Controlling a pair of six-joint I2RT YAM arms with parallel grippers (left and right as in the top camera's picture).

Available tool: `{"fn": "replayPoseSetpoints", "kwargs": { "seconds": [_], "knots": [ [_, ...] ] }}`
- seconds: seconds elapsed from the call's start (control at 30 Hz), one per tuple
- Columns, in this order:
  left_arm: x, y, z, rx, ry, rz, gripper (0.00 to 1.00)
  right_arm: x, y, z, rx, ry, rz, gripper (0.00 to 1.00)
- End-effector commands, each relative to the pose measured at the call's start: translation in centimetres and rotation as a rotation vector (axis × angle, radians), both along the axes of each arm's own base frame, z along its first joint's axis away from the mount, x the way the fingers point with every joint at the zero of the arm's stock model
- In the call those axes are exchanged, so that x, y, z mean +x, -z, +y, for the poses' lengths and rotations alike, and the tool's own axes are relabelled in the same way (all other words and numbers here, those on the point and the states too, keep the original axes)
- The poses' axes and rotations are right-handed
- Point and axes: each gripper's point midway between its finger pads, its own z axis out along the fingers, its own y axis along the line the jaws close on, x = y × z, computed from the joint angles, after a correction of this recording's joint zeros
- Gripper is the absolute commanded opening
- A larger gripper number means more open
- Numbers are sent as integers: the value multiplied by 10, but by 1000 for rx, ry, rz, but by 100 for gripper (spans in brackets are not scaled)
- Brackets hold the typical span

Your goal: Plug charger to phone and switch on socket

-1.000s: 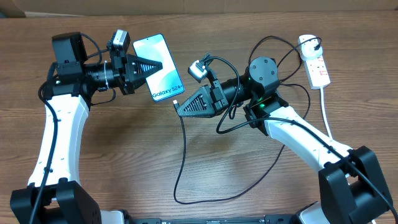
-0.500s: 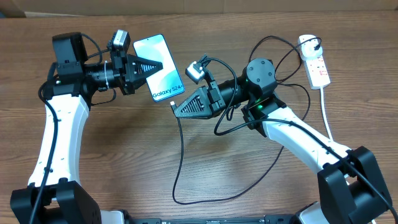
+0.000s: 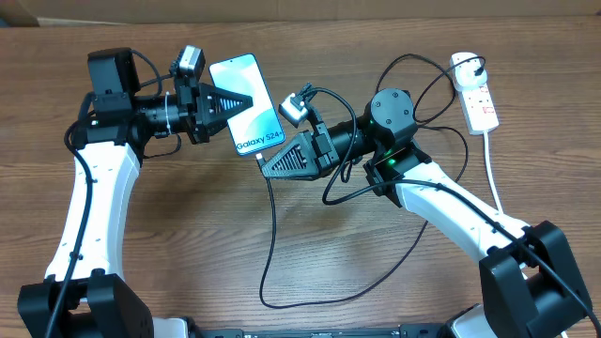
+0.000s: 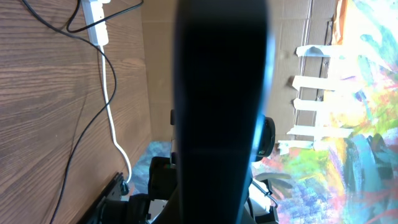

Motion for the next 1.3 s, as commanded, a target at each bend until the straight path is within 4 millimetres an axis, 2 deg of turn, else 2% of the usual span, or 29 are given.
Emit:
{"fn": "replayPoseSetpoints", "kwargs": {
  "seconds": [0.0, 0.43, 0.83, 1.27],
  "knots": [
    [-6, -7, 0, -29, 32, -22, 4, 5, -4, -4, 7, 21, -11, 4],
    [-6, -7, 0, -30, 31, -10, 5, 8, -3, -8, 6, 25, -13, 4],
    [-6, -7, 0, -31, 30, -1, 4, 10, 8, -6, -19, 31, 9, 4],
    [1, 0, 1, 8, -13, 4, 4, 3, 8, -9, -20, -9, 4, 4]
  ]
}}
